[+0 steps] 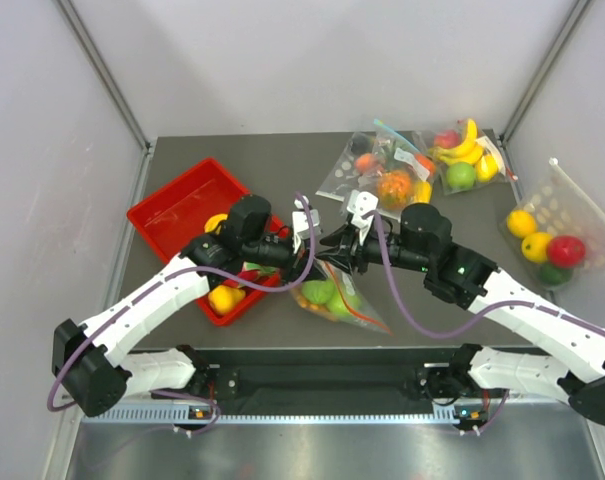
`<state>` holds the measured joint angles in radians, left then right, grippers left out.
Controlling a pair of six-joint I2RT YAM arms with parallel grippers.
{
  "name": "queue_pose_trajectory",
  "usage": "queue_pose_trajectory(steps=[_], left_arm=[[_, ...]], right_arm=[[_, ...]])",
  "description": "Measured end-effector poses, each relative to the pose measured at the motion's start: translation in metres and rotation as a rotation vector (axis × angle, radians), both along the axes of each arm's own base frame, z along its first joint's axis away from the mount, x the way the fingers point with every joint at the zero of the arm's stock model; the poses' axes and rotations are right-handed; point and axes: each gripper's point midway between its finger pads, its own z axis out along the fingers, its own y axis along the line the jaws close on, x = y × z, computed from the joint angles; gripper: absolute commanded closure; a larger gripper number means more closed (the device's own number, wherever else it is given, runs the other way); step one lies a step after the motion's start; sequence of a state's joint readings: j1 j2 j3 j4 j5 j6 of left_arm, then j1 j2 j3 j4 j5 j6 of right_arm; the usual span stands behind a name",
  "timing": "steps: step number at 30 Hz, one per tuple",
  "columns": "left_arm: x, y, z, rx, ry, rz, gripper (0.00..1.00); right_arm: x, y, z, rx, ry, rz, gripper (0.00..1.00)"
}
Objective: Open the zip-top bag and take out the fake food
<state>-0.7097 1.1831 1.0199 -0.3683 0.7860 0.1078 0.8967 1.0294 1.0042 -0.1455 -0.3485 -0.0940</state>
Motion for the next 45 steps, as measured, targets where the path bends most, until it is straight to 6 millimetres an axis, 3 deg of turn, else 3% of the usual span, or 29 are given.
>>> queue_pose_trajectory(steps=[8,21,45], left_arm=[[0.002,0.000,0.001,0.006,-0.004,0.010,1.00],[0.002,-0.001,0.001,0.007,-0.006,0.011,1.00],[-0.006,0.001,0.001,0.018,-0.006,-0.005,1.00]], right_arm=[[-0.006,-0.003,0.009,0.019,-0.016,0.009,0.66],[-0.016,0.002,-0.002,-0.008,0.005,0.067,0.71],[-0.005,0.000,-0.020,-0.082,-0.006,0.021,0.77]])
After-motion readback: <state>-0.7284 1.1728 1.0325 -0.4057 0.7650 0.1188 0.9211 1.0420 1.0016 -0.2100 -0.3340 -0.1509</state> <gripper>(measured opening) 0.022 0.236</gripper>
